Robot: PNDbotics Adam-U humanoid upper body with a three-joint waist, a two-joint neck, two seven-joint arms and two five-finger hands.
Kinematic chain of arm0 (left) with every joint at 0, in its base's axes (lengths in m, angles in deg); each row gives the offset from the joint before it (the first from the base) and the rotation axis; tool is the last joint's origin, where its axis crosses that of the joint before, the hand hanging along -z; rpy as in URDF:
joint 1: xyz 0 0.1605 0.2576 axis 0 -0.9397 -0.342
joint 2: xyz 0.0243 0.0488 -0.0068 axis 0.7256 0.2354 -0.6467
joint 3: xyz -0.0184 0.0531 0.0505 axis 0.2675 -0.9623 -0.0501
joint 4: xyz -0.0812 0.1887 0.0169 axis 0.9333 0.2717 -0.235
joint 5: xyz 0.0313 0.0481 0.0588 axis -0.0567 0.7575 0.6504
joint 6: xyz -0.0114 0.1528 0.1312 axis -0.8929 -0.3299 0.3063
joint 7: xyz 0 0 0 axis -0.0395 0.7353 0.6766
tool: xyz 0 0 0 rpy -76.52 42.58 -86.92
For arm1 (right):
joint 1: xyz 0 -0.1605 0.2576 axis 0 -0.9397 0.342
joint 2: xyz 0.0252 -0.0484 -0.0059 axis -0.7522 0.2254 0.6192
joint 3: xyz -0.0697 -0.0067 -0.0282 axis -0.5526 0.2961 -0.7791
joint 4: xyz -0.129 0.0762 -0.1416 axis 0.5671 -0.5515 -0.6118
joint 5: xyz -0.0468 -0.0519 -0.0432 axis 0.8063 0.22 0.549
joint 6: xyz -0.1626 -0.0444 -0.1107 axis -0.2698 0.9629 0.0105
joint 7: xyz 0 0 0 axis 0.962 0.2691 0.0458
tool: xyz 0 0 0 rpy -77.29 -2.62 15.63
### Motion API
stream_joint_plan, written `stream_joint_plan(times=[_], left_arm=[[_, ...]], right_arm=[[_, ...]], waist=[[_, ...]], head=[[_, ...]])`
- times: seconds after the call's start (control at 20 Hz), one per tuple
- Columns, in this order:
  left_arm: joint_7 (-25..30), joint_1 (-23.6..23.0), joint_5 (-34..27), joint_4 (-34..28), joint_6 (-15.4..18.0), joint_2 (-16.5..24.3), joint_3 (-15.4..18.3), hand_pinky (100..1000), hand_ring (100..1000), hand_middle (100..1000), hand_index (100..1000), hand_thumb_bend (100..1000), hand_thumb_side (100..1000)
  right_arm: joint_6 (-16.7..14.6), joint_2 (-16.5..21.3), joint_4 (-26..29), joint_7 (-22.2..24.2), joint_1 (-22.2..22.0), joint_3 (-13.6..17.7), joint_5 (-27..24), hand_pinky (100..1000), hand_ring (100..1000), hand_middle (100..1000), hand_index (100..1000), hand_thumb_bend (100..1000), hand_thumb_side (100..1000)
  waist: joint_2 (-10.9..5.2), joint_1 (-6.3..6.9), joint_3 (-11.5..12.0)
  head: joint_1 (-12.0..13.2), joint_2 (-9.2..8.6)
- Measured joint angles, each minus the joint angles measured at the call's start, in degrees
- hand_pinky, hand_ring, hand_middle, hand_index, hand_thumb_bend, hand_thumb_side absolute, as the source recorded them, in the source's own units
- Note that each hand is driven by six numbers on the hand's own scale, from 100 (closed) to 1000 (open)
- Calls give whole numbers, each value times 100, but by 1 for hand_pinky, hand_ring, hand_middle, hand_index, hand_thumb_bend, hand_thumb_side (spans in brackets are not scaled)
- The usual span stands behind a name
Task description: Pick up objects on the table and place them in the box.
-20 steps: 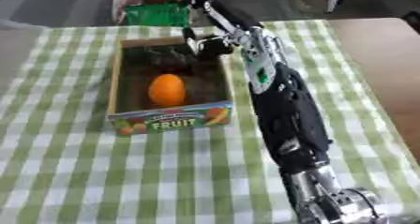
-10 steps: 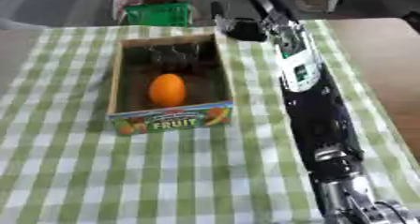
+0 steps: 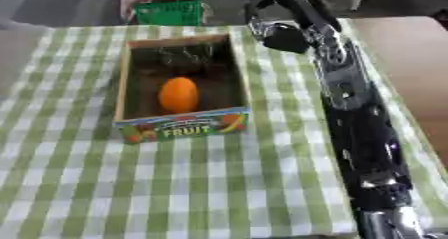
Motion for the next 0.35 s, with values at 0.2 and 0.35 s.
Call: stream_joint_plan(times=[0.2, 0.35], left_arm=[[-14, -35, 17, 3, 19, -27, 13, 702, 654, 607, 756, 100, 873], [-18, -48, 17, 24, 23, -53, 26, 701, 651, 605, 754, 100, 874]], right_arm=[[174, 27, 0, 99, -119, 29, -272, 680, 736, 762, 838, 100, 442], [275, 27, -1, 158, -173, 34, -398, 677, 733, 759, 837, 100, 453]], waist=[[6, 5, 17], [6, 25, 17]], head=[[12, -1], [15, -1]])
